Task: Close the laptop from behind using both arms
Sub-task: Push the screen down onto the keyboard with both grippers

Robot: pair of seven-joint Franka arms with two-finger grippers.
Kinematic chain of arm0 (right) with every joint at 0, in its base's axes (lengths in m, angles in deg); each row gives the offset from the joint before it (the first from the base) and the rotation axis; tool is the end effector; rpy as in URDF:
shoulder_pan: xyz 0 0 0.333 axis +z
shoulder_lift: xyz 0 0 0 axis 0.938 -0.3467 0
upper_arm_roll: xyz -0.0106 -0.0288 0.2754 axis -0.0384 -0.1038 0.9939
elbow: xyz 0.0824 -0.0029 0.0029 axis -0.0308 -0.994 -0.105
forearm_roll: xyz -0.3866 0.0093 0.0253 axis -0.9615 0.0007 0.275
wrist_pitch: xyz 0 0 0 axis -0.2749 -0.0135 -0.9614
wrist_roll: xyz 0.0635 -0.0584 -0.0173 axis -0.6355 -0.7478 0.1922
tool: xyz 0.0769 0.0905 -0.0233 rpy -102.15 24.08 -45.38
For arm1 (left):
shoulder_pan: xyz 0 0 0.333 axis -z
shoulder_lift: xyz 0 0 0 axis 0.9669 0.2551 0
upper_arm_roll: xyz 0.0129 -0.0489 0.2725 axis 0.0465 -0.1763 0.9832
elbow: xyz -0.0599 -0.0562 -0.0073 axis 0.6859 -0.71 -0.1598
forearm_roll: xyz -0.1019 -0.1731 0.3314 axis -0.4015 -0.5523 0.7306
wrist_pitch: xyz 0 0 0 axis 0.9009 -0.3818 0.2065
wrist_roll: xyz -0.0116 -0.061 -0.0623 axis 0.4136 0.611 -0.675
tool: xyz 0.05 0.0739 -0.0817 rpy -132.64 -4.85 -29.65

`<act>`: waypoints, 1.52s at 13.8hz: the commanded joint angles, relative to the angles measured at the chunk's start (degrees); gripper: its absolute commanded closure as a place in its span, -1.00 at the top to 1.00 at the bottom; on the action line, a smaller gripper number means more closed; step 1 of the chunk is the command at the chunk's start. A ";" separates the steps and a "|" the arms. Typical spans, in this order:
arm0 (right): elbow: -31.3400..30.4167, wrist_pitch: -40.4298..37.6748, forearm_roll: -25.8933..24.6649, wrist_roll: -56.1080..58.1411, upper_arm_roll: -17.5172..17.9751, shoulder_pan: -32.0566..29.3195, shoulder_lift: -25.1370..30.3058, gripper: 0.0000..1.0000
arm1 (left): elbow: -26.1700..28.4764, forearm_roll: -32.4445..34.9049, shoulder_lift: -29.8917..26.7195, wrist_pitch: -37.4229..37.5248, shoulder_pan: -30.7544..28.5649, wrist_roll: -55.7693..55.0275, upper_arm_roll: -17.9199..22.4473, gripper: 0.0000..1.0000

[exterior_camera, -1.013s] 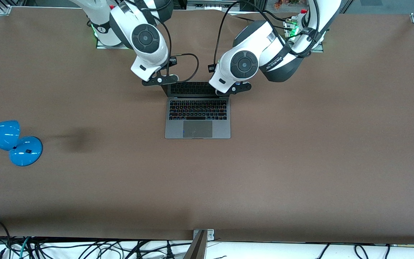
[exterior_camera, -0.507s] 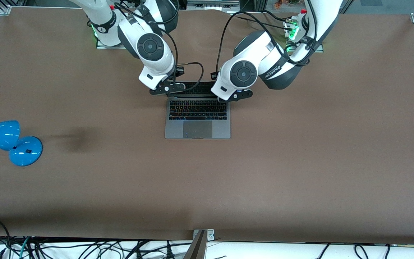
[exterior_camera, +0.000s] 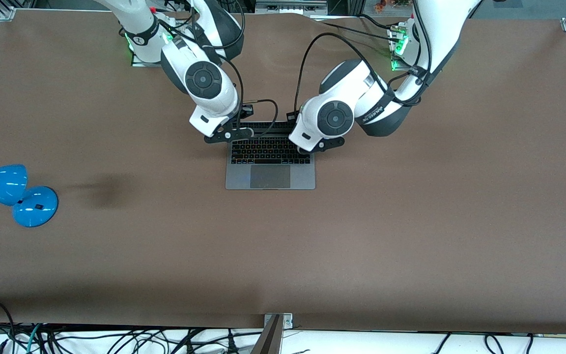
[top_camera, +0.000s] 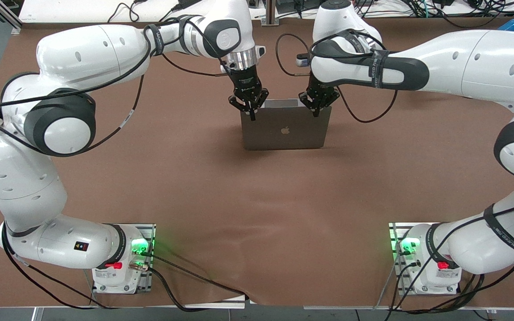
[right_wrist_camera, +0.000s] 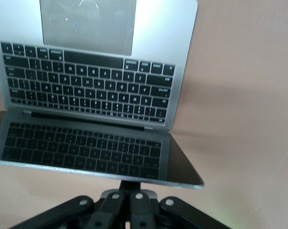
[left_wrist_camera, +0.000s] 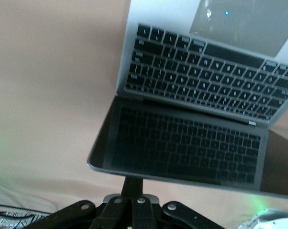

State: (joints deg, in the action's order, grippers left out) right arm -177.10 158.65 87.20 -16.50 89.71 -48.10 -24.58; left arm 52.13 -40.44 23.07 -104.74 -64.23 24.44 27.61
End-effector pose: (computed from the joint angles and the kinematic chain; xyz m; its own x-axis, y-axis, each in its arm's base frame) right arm 0.4499 0.3744 0.3025 0.9537 0.1398 -0.2664 0.1362 -0.9902 -0.0322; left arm 0.4605 -0.4243 0.2953 0.8109 0.2381 -0.5346 0.2761 -0.9611 -0.0092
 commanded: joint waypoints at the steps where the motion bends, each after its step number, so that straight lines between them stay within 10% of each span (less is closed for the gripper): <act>1: 3.82 0.97 -1.96 0.13 0.25 -0.43 -3.73 -1.00 | -4.54 2.62 3.68 0.65 0.17 0.52 -0.09 -1.00; 21: 16.30 8.54 -8.20 0.13 -3.18 -0.43 -22.89 -1.00 | -9.30 9.30 17.13 -12.09 0.96 0.43 4.74 -1.00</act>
State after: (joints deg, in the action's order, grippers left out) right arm -164.05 167.16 80.60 -16.38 86.62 -48.60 -44.75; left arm 45.00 -32.93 38.45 -116.02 -64.19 24.53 31.53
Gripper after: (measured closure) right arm 0.991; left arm 0.991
